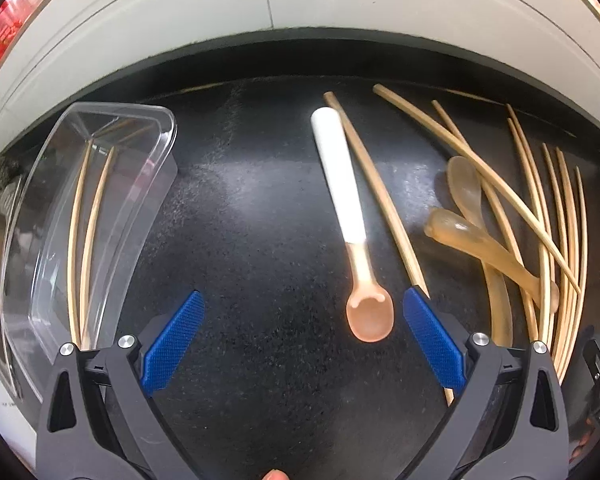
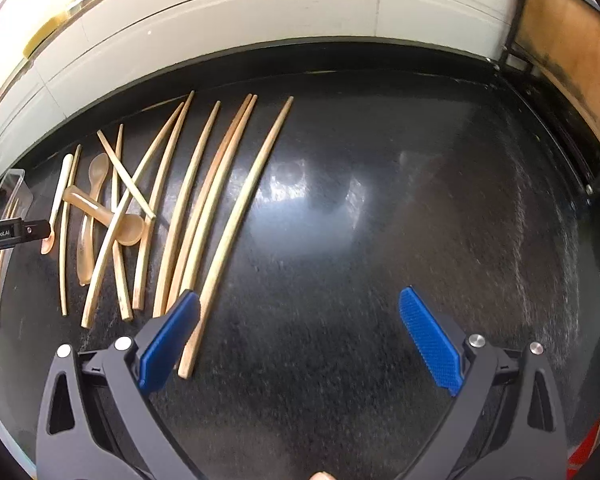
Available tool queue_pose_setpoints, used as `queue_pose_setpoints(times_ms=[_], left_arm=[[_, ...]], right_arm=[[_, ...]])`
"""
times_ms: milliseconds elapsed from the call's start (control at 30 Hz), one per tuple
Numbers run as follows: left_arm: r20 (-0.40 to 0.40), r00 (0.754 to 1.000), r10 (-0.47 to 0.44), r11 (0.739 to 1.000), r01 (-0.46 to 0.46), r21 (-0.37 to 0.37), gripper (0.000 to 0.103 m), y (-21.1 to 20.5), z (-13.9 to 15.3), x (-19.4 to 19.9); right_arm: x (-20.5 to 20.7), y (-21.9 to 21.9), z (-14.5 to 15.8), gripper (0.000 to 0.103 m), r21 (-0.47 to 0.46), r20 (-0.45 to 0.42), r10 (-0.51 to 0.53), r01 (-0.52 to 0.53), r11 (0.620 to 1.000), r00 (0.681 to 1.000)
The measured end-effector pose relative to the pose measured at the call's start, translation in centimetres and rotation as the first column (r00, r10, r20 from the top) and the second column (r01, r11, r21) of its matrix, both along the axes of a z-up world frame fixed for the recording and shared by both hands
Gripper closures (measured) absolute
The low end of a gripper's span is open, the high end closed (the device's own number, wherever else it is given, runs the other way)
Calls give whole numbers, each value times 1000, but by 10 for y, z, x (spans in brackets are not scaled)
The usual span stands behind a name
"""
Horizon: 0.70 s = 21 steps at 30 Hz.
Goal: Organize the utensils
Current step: 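Grasp the white-handled orange spoon with the left gripper while the right grasps a chopstick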
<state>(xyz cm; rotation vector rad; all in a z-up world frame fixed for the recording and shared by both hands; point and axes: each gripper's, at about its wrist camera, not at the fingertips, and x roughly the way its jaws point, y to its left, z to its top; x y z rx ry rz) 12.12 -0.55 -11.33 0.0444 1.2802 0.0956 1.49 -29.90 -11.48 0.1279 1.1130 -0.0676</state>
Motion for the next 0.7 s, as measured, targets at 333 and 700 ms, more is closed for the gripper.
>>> queue_pose_setpoints(times_ms=[333, 700], left_arm=[[3, 1000, 7, 999, -7, 52, 6, 0, -13, 14], [56, 996, 67, 997, -69, 23, 6, 2, -8, 12]], right_arm=[[29, 5, -17, 7, -6, -28, 8, -8, 1000, 1000], [47, 14, -25, 5, -50, 40, 15, -13, 999, 999]])
